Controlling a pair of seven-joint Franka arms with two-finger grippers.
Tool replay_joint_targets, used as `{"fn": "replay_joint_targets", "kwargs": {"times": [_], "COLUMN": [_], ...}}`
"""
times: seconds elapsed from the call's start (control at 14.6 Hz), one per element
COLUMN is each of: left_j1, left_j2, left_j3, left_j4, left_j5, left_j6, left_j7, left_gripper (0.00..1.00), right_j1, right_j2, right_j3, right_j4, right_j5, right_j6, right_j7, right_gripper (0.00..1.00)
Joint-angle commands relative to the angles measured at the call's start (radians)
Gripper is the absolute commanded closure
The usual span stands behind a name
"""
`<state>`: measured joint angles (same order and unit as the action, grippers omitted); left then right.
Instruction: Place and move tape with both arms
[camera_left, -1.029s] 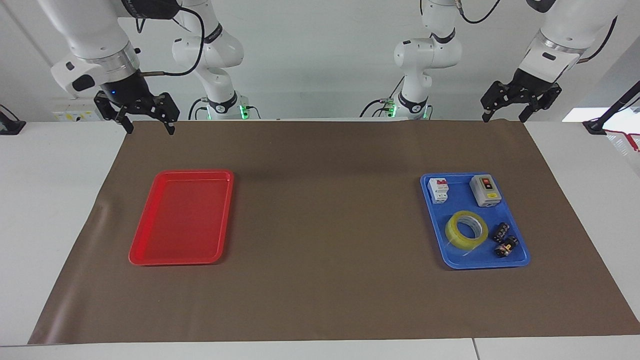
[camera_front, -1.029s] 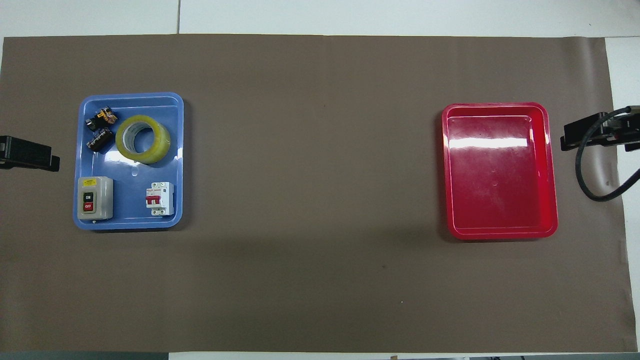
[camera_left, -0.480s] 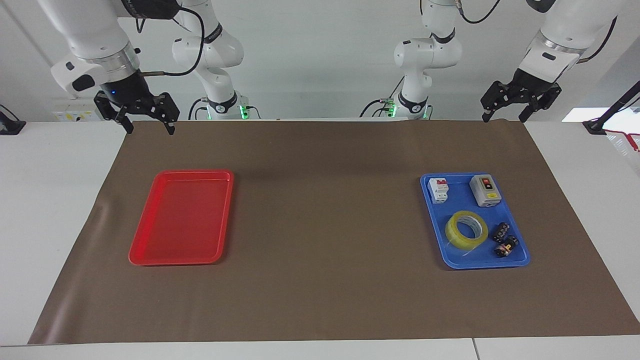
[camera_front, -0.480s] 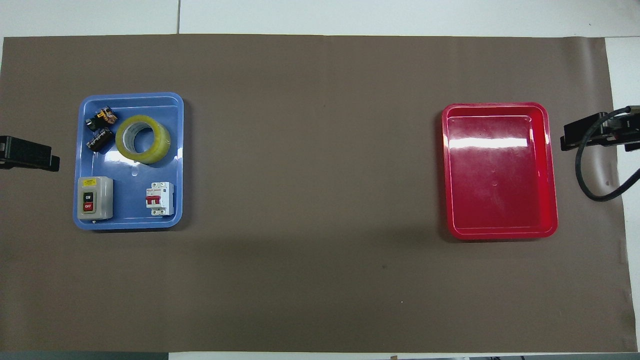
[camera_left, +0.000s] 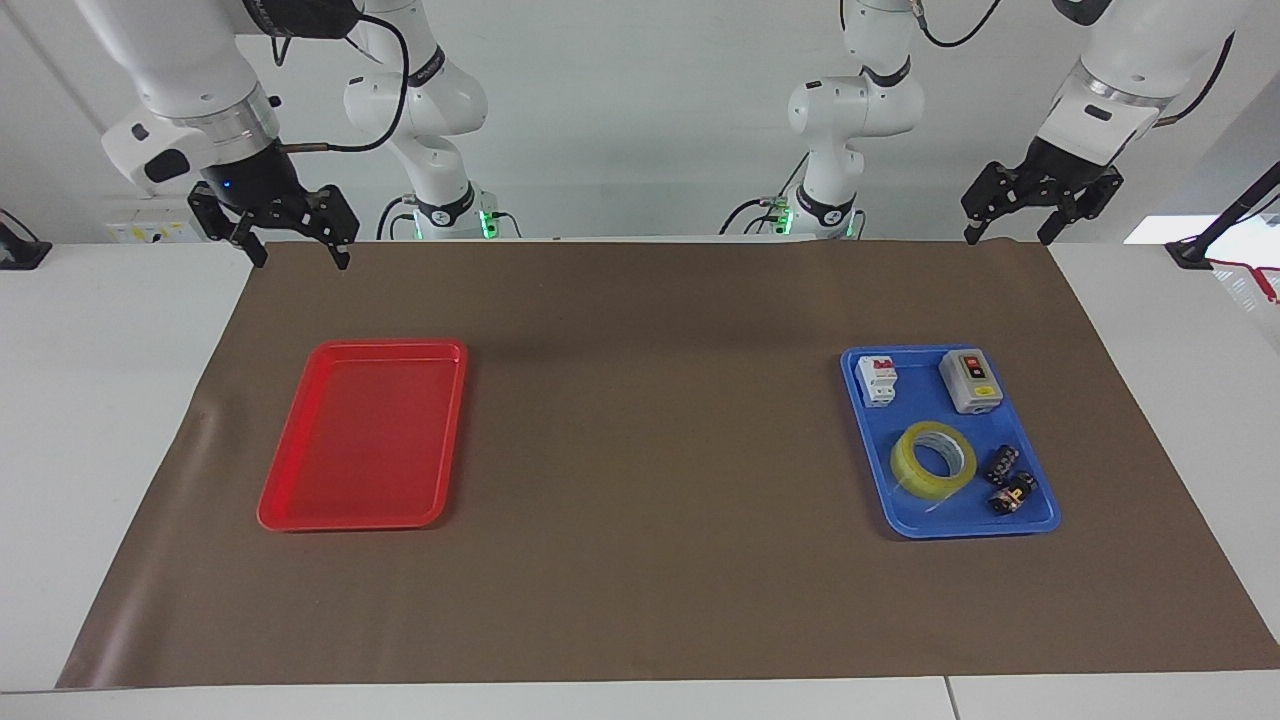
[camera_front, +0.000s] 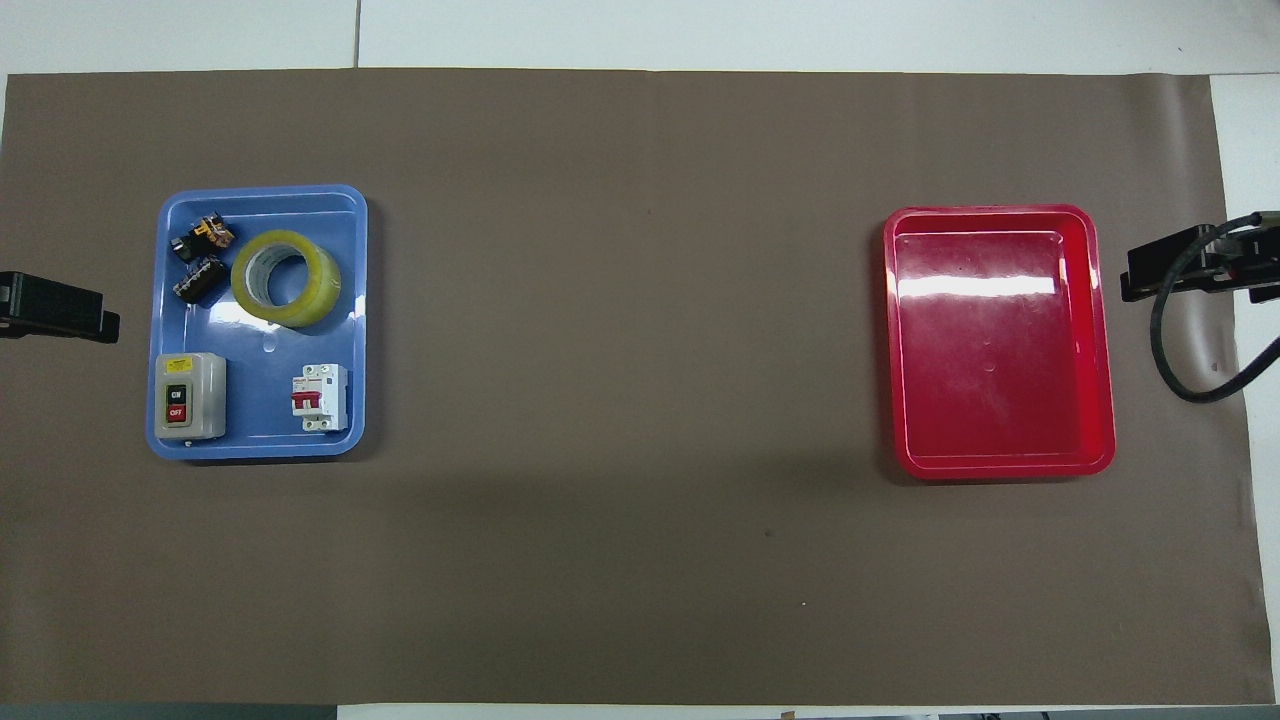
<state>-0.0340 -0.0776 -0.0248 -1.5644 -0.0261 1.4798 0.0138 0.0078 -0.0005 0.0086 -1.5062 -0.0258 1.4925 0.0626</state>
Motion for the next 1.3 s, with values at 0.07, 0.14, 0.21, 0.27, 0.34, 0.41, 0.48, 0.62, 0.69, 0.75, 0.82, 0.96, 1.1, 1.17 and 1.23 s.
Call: {"fn": "replay_joint_targets", "kwargs": {"times": [0.07, 0.14, 0.21, 0.27, 0.34, 0.41, 0.48, 0.62, 0.69, 0.75, 0.82, 0.96, 1.1, 1.17, 1.23], "left_j1": [0.002, 0.002, -0.004, -0.007, -0.007, -0.007, -0.007, -0.006, -0.004, -0.001, 0.002, 0.003, 0.009, 0.019, 0.02], "left_j2": [-0.022, -0.024, -0.03, -0.031, -0.031, -0.03, -0.024, -0.001, 0.034, 0.065, 0.09, 0.137, 0.206, 0.231, 0.251], "left_j3": [0.003, 0.003, 0.002, 0.002, 0.0, 0.0, 0.0, 0.002, 0.002, 0.002, 0.0, 0.003, 0.003, 0.003, 0.003], "left_j4": [-0.026, -0.028, -0.032, -0.036, -0.036, -0.034, -0.031, -0.019, -0.004, 0.013, 0.017, 0.017, 0.017, 0.015, 0.006], "left_j5": [-0.018, -0.018, -0.018, -0.018, -0.018, -0.018, -0.017, -0.008, 0.0, 0.015, 0.028, 0.029, 0.034, 0.034, 0.031], "left_j6": [0.011, 0.007, -0.005, -0.001, 0.007, 0.005, 0.004, 0.034, 0.06, 0.083, 0.115, 0.186, 0.243, 0.282, 0.318], "left_j7": [0.009, 0.003, 0.003, 0.006, 0.012, 0.014, 0.014, 0.015, 0.015, 0.015, 0.017, 0.02, 0.028, 0.037, 0.054], "left_gripper": [0.0, 0.0, 0.0, 0.0, 0.0, 0.0, 0.0, 0.0, 0.0, 0.0, 0.0, 0.0, 0.0, 0.0, 0.0], "right_j1": [-0.003, -0.003, -0.003, -0.003, -0.003, -0.003, -0.003, -0.003, -0.003, -0.003, -0.003, -0.003, -0.003, -0.003, -0.003], "right_j2": [-0.003, -0.003, -0.003, -0.003, -0.001, -0.003, -0.001, -0.003, -0.001, -0.003, -0.001, -0.003, -0.001, -0.003, -0.003], "right_j3": [0.004, 0.004, 0.004, 0.004, 0.004, 0.004, 0.004, 0.004, 0.004, 0.004, 0.004, 0.004, 0.004, 0.004, 0.004], "right_j4": [-0.006, -0.006, -0.006, -0.006, -0.006, -0.006, -0.006, -0.006, -0.006, -0.006, -0.006, -0.006, -0.006, -0.006, -0.006], "right_j5": [0.006, 0.006, 0.007, 0.006, 0.006, 0.007, 0.006, 0.007, 0.007, 0.006, 0.007, 0.006, 0.007, 0.007, 0.007], "right_j6": [0.009, 0.009, 0.009, 0.009, 0.009, 0.009, 0.009, 0.009, 0.009, 0.009, 0.009, 0.009, 0.009, 0.009, 0.009], "right_j7": [0.014, 0.014, 0.014, 0.014, 0.014, 0.014, 0.014, 0.014, 0.014, 0.014, 0.014, 0.014, 0.014, 0.014, 0.014], "right_gripper": [0.0, 0.0, 0.0, 0.0, 0.0, 0.0, 0.0, 0.0, 0.0, 0.0, 0.0, 0.0, 0.0, 0.0, 0.0]}}
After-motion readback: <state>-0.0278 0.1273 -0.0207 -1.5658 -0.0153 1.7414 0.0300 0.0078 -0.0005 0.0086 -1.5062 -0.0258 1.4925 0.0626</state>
